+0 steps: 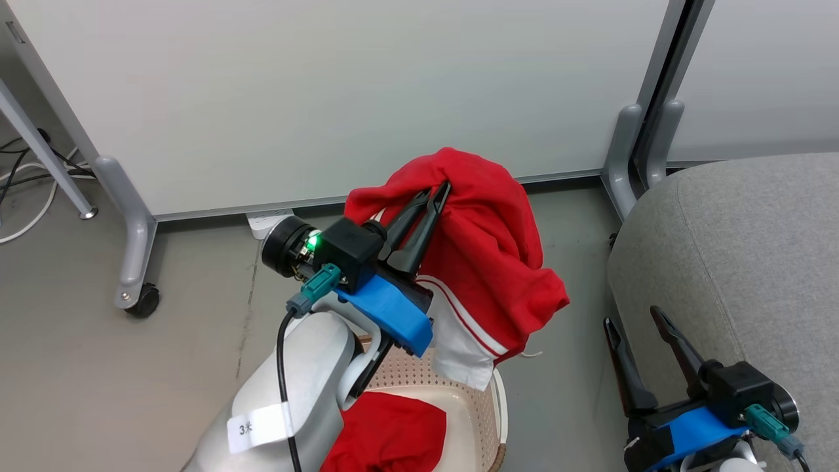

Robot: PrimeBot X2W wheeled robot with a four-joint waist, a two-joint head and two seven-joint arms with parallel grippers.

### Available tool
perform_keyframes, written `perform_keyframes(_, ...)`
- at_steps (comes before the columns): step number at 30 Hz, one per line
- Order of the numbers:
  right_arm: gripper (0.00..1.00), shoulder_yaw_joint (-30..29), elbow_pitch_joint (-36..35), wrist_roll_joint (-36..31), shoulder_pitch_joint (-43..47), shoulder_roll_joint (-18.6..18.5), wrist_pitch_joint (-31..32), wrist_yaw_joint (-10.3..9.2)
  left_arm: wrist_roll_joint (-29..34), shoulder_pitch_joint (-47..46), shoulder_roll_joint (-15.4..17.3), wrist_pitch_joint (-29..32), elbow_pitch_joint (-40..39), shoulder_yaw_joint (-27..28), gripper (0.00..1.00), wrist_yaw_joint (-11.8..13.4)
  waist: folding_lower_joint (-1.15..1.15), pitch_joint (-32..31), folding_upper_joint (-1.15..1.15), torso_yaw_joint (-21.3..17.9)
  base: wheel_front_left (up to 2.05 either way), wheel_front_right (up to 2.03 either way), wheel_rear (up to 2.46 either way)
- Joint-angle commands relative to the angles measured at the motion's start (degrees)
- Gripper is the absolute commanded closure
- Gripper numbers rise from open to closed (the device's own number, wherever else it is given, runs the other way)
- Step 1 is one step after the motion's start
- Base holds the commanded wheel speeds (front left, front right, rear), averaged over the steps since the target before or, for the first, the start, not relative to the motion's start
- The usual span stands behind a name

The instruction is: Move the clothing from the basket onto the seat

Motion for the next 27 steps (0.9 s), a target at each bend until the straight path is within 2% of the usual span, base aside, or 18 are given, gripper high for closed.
perform_keyframes(1, 0.0, -0.08, -0.32, -0.52, 0.53, 0.01, -0.21, 0.03, -0.18, 0.7, 0.06, -0.28, 0.13, 0.37, 1.0, -0.15, 0.01, -0.04, -0.01, 0.02, 0.0, 0.0, 0.0)
perform_keyframes(10, 0.0, 3.03, -4.6, -1.7, -2.16, -1.15, -0.2, 0.02, -0.01, 1.27, 0.35, -0.28, 0.56, 0.56, 1.0, -0.32, 0.01, 0.01, -0.01, 0.24, 0.0, 0.0, 0.0)
perform_keyframes(19, 0.0, 12.07, -10.38, -1.73, -9.27, -3.36, -0.19, 0.03, 0.8, 0.57, -0.08, -0.29, 0.93, 0.4, 1.0, -0.39, 0.01, 1.01, -0.01, 0.57, 0.0, 0.0, 0.0)
perform_keyframes(27, 0.0, 18.84, -8.27, -2.18, -15.12, -4.18, -0.18, 0.02, 1.31, -0.79, -0.63, -0.28, 0.88, -0.05, 1.0, -0.45, 0.01, 2.06, -0.01, 1.42, 0.0, 0.0, 0.0)
